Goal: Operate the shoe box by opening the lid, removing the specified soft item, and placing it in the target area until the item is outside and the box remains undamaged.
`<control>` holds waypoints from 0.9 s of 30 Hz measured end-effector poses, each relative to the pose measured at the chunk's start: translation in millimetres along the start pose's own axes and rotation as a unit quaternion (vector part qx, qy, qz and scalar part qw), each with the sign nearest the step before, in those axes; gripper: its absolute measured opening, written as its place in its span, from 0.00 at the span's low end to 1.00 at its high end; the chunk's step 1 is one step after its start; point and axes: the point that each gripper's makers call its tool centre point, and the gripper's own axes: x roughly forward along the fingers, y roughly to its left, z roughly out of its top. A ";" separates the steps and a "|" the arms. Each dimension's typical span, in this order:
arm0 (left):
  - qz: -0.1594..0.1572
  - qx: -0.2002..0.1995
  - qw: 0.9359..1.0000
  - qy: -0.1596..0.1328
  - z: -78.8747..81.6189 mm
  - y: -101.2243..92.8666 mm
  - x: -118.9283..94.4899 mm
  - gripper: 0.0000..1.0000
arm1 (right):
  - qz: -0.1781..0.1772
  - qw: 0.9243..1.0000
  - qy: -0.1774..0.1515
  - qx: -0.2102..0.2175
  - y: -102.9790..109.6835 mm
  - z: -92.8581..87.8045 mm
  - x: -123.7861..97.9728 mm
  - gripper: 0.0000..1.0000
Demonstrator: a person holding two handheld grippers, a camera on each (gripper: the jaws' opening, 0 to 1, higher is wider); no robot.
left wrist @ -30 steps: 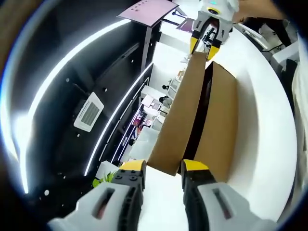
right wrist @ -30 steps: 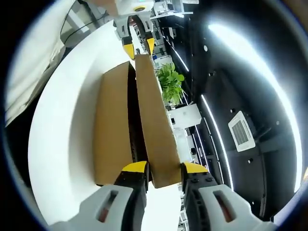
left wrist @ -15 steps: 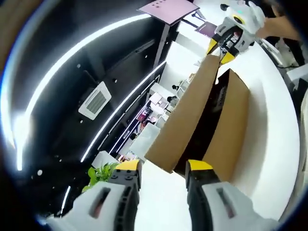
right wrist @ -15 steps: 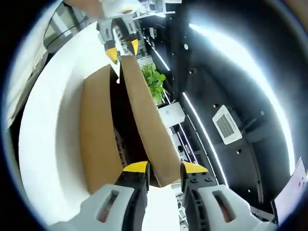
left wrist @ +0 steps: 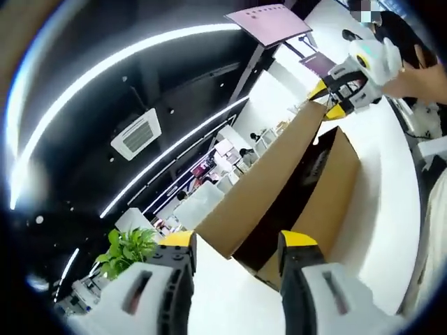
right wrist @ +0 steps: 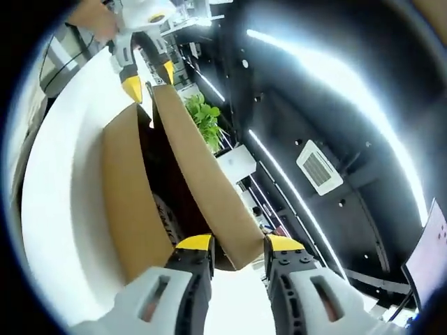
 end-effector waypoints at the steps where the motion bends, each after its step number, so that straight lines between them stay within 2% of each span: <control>1: -0.002 -0.010 1.000 -0.002 0.8 -0.3 -0.3 0.48 | -0.009 1.000 0.005 0.013 -2.2 -1.8 -0.4 0.30; 3: -0.010 -0.024 1.000 -0.004 2.2 -1.8 -0.8 0.50 | -0.021 0.999 0.011 0.027 -5.9 -4.2 -0.7 0.36; 5: -0.011 -0.031 0.999 -0.006 3.3 -1.3 -1.3 0.50 | -0.021 0.999 0.013 0.042 -6.4 -6.0 0.3 0.37; 7: -0.014 -0.048 0.999 -0.010 4.6 -1.2 -1.5 0.50 | -0.019 0.997 0.014 0.078 -5.7 -8.0 1.1 0.37; 10: -0.013 -0.081 0.996 -0.026 8.8 1.5 -2.5 0.49 | -0.015 0.985 0.021 0.172 -5.1 -12.9 1.3 0.37; 14: -0.020 -0.101 0.994 -0.032 10.0 2.3 -2.6 0.49 | -0.005 0.972 0.014 0.235 -1.5 -17.7 2.2 0.36; 16: -0.029 -0.144 0.988 -0.045 13.9 0.8 -2.9 0.50 | 0.006 0.965 0.014 0.262 2.5 -19.0 2.5 0.34; 18: -0.045 -0.197 0.978 -0.059 17.1 0.6 -3.2 0.52 | 0.007 0.962 0.010 0.274 2.8 -18.1 2.8 0.31; 19: -0.047 -0.204 0.976 -0.061 16.6 3.0 -3.3 0.52 | 0.008 0.961 0.010 0.276 3.4 -17.8 2.8 0.31; 22: -0.049 -0.202 0.976 -0.062 16.4 4.3 -3.6 0.52 | 0.009 0.958 0.003 0.285 3.5 -15.1 4.1 0.29; 25: -0.054 -0.226 0.970 -0.066 16.5 4.4 -2.8 0.54 | 0.011 0.954 0.003 0.301 5.2 -15.2 4.9 0.29; 27: -0.054 -0.228 0.970 -0.063 14.9 4.3 -1.8 0.53 | 0.012 0.949 0.004 0.315 4.4 -15.3 5.5 0.29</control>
